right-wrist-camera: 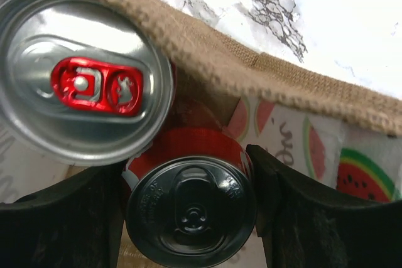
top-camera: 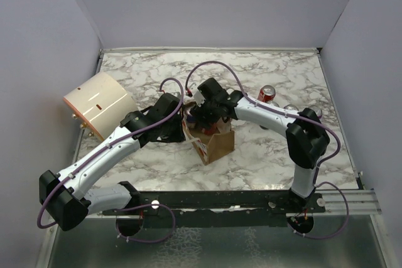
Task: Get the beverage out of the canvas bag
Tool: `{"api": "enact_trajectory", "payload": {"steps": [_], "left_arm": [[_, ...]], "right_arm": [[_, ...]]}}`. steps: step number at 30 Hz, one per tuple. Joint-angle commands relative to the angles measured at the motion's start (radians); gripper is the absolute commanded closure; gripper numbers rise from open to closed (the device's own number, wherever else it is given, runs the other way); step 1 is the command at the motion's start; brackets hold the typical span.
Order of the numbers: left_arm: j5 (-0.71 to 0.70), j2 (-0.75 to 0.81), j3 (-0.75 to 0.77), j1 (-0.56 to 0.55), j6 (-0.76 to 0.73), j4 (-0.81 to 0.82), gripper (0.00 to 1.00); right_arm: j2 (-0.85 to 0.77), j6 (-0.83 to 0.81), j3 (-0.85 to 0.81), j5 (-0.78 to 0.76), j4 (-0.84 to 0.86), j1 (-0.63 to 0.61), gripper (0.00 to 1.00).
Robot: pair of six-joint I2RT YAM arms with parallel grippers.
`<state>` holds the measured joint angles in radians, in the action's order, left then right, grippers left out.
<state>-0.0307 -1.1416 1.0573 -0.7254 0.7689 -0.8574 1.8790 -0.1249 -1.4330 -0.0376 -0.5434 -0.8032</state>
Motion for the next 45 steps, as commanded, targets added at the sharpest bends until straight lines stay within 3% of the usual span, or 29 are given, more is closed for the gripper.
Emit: {"api": "enact_trajectory", "payload": {"steps": [1,11,26,33,41,45], "left_arm": [[0.016,0.005,-0.005,0.006,-0.005,0.002,0.9],[0.025,-0.007,0.011,0.006,-0.016,0.006,0.9],[0.026,0.018,-0.002,0.006,-0.011,-0.001,0.9],[0.027,0.033,-0.016,0.006,-0.004,-0.003,0.9],[0.024,0.041,-0.023,0.006,0.009,0.003,0.9],[0.025,0.047,-0.027,0.005,0.016,0.01,0.9]], "right_arm": [[-0.112,0.079,-0.006,0.039,-0.02,0.004,0.56],[-0.173,0.2,0.026,0.092,-0.053,0.004,0.66],[-0.262,0.243,-0.17,0.131,-0.078,0.004,0.83],[-0.299,0.327,-0.185,0.179,-0.033,0.004,0.97],[-0.347,0.46,-0.143,0.249,0.061,0.005,0.98],[-0.371,0.445,-0.179,0.177,0.05,0.004,0.98]]}}
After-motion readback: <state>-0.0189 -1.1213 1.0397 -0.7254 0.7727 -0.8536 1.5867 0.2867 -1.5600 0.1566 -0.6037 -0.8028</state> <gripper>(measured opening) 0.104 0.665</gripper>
